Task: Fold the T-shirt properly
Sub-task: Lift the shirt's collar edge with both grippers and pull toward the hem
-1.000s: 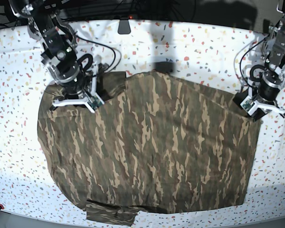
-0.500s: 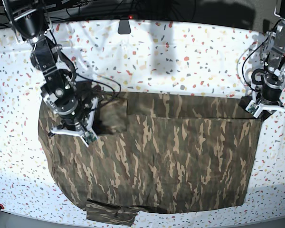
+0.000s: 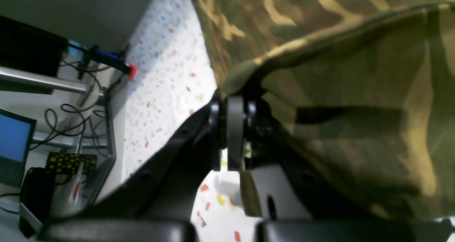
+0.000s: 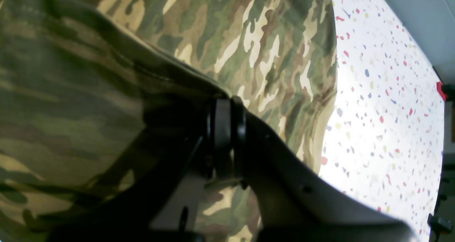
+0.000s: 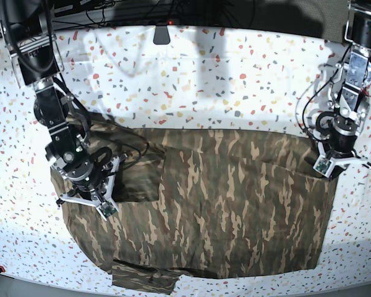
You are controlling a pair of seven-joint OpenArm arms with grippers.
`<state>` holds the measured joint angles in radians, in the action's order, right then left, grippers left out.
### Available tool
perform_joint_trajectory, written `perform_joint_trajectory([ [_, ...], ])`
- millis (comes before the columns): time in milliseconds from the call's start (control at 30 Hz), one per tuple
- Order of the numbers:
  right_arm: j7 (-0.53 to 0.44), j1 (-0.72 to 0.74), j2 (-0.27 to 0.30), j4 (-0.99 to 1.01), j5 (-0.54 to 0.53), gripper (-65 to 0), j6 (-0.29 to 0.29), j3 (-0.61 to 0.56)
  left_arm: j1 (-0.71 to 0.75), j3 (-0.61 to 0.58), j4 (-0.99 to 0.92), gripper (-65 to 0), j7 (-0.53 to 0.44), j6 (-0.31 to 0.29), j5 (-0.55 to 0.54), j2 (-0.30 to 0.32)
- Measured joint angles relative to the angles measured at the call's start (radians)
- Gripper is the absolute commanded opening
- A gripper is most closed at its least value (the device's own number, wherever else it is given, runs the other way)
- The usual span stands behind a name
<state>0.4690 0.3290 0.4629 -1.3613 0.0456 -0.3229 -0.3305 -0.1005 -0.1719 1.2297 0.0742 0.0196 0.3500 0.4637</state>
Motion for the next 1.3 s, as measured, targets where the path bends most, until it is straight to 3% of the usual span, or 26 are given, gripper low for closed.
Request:
perform_joint_trajectory([
  [267,-0.023,0.068,0.000,0.079,0.001,-65.0,-0.004,0.000,-0.031,0.000,-0.063,-65.0,0.015,0.000,-0.038,-0.001],
  [433,-0.024,0.130,-0.003,0.079,0.003,-65.0,-0.097,0.000,-0.043,0.000,-0.118,-65.0,0.003,0.000,-0.064,-0.001],
  [700,-0.044,0.144,-0.044,0.079,0.003,-65.0,-0.145,-0.001,-0.043,0.001,-0.137,-65.0,-0.055,0.003,-0.090,-0.021],
  [933,-0.046,0.154,-0.059,0.079,0.034,-65.0,-0.146,0.000,-0.044,0.001,-0.137,-65.0,-0.076,0.001,-0.089,-0.056],
  [1300,-0.049,0.211,-0.061,0.079,0.031,-65.0,-0.146,-0.004,-0.066,0.001,-0.137,-65.0,-0.075,0.003,-0.089,-0.057],
])
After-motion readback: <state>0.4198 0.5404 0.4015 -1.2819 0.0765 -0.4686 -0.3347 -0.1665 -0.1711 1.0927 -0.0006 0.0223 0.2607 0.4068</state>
